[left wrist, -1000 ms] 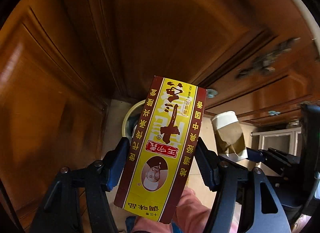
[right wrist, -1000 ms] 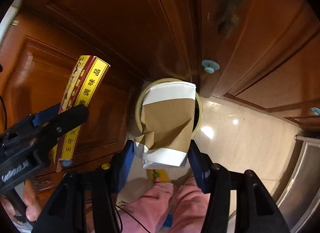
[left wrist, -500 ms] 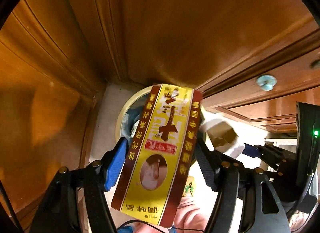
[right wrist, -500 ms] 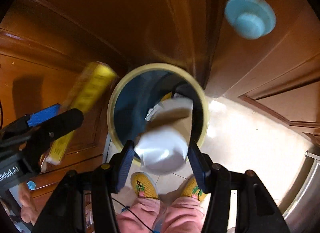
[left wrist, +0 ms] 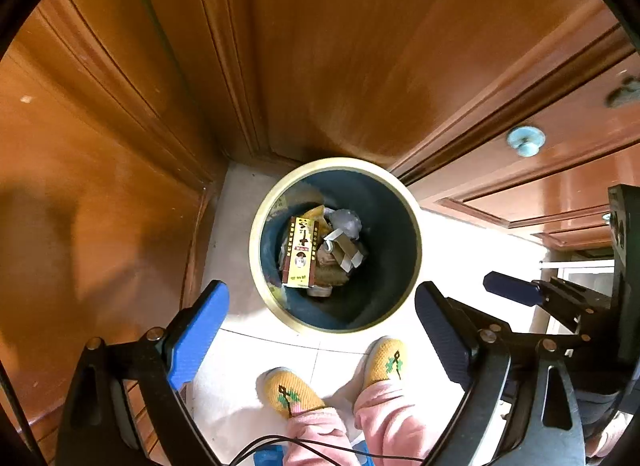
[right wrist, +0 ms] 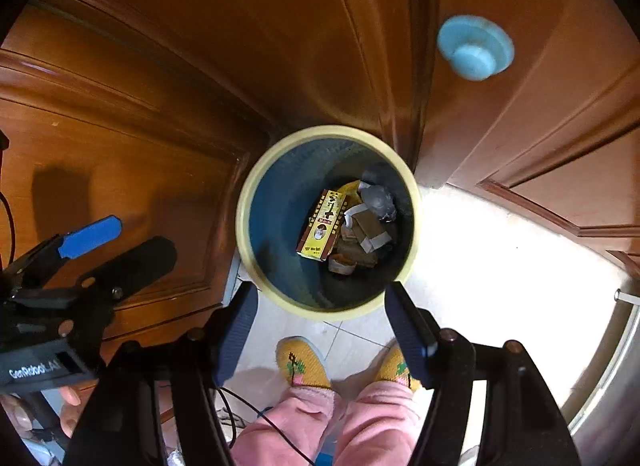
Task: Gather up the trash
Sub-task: 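Open both tools to drop the box and cup into the bin, then raise both tools back over the trash on the counter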
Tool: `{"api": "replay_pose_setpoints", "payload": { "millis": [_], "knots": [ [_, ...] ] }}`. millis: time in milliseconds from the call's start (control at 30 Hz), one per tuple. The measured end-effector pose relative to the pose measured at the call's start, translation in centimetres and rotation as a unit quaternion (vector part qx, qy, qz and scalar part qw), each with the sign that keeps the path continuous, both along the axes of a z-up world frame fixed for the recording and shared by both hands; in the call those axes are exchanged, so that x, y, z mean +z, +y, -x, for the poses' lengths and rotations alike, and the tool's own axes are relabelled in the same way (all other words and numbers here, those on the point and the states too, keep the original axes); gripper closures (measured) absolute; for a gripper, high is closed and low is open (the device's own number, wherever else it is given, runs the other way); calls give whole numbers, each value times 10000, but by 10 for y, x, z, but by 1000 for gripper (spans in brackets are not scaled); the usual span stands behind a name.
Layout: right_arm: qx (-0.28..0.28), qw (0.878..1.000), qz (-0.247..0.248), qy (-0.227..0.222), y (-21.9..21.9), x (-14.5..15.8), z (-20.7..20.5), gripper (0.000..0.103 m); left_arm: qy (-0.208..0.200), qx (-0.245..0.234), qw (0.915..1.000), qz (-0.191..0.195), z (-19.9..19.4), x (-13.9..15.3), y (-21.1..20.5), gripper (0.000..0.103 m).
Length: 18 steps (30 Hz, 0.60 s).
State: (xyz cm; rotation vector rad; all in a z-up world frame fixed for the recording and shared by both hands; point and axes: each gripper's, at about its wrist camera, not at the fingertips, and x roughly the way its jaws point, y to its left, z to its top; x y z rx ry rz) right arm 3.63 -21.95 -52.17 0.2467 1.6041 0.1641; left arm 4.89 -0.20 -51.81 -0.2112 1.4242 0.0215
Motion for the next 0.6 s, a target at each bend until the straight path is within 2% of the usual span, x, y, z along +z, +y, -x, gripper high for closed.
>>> {"api": "replay_pose_setpoints", "payload": {
  "millis": [133, 267, 600],
  "knots": [
    [-99, 9999, 33, -68, 0, 39, 5, 37, -114, -9, 9999, -8, 8, 39, 2, 10],
    [-154, 9996, 201, -120, -2, 85, 11, 37, -260, -109, 9996, -24, 13, 96, 1, 10],
    [-548, 9946, 709, -529, -13, 234, 18, 37, -775, -502, 9954, -246, 26, 248, -8, 10]
  ]
}}
